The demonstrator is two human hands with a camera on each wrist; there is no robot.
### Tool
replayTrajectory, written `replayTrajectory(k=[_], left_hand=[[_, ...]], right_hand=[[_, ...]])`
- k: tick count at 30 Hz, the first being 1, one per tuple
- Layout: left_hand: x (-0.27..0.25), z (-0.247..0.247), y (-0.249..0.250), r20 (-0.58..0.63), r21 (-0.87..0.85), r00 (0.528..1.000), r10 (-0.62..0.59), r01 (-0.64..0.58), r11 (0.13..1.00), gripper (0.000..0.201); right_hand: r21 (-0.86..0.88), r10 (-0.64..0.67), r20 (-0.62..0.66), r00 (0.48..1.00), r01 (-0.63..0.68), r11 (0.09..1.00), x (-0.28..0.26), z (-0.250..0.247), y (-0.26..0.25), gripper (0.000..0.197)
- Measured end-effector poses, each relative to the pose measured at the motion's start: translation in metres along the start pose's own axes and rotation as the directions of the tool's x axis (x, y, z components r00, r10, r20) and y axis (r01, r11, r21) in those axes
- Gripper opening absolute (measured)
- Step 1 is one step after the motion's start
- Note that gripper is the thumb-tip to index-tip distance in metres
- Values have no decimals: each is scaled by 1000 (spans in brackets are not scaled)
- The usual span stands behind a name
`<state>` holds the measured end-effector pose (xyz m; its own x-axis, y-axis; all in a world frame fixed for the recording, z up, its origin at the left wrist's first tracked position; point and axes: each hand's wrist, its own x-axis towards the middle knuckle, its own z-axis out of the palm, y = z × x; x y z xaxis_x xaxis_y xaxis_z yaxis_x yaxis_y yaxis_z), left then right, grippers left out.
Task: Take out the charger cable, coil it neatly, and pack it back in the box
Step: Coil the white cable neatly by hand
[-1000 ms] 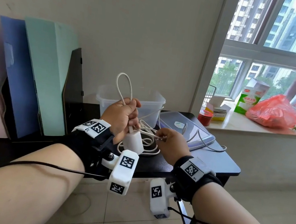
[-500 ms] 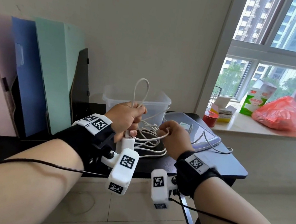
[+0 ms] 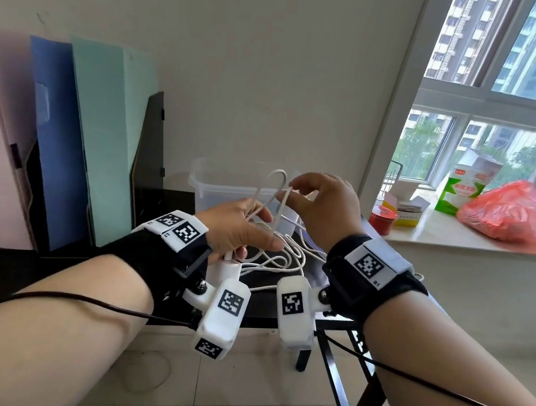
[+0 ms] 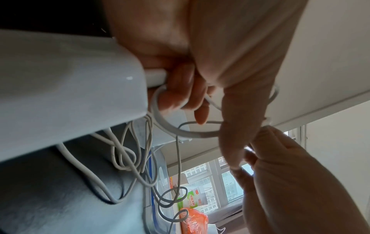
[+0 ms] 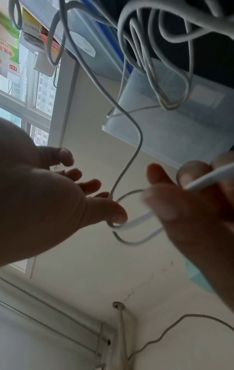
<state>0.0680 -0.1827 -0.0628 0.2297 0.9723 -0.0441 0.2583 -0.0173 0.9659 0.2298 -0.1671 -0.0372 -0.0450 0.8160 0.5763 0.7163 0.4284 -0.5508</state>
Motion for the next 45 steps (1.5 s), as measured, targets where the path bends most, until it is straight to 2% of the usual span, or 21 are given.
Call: replayTrajectory(k=[4,7,12,16,18,21,24,28,31,35,43,45], left_hand=[[-3,0,3,22,11,1000,2,-2,1000,39],[-1,0,1,24,-14,1000,12,-12,1000,36],[5,5,-4,-34,-55,999,33,-35,998,33],[6,11,-1,-81,11,993,92,-91,996,10],[6,14,-2,-111,86,986,123,-114,990,19],[10,14,-6,-137,29,981,139,-136,990,28],[14,10,-13,-194,-62,968,158,-173,983,38],[17,9,-16,-249,-214,956,156,-211,954,37],[15,12,-12,-265,-310,953,149,-231,922,35],[13,16,-8,-278,-402,954,114,-223,888,31],[20,5,-5,-421,-501,905,66,-292,814,30],[20,3,-3,-445,-507,892,73,-319,801,31]], right_hand=[[43,24,64,998,-27,999,3,-1,0,15],[132,75,97,992,-88,987,5,-2,-2,11],[380,167,144,975,-210,901,3,-3,-13,26],[451,199,124,972,-234,862,2,0,-16,25],[476,188,137,972,-231,849,2,1,-16,23],[512,151,181,972,-224,829,-2,1,-13,24],[478,213,156,965,-262,838,-5,6,6,22],[348,375,125,919,-394,851,-10,10,33,11],[273,431,150,890,-457,847,-16,13,45,19],[175,429,121,895,-445,878,-19,18,54,15],[-11,395,279,875,-408,913,-25,14,67,16],[-46,387,269,882,-390,920,-28,14,69,5]])
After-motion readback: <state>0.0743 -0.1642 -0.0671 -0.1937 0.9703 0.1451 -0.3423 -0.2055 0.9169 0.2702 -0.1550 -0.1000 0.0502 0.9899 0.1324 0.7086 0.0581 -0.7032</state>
